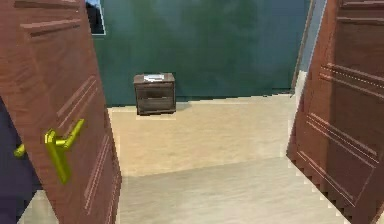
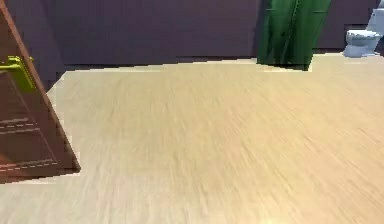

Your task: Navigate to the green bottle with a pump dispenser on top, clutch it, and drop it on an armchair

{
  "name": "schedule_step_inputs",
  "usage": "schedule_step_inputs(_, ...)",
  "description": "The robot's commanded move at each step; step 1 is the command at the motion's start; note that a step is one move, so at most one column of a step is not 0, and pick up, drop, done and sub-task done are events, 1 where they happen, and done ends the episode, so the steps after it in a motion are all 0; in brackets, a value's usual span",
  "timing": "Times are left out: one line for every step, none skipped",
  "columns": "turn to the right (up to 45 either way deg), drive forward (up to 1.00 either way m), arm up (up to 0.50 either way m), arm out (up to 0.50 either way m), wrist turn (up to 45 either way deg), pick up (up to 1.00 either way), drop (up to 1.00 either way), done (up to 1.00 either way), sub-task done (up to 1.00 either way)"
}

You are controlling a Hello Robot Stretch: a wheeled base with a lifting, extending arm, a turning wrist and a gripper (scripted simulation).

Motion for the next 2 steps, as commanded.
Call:
schedule_step_inputs(18.0, 0.0, 0.0, 0.0, 0.0, 0.0, 0.0, 0.0, 0.0)
schedule_step_inputs(0.0, 0.4, 0.0, 0.0, 0.0, 0.0, 0.0, 0.0, 0.0)
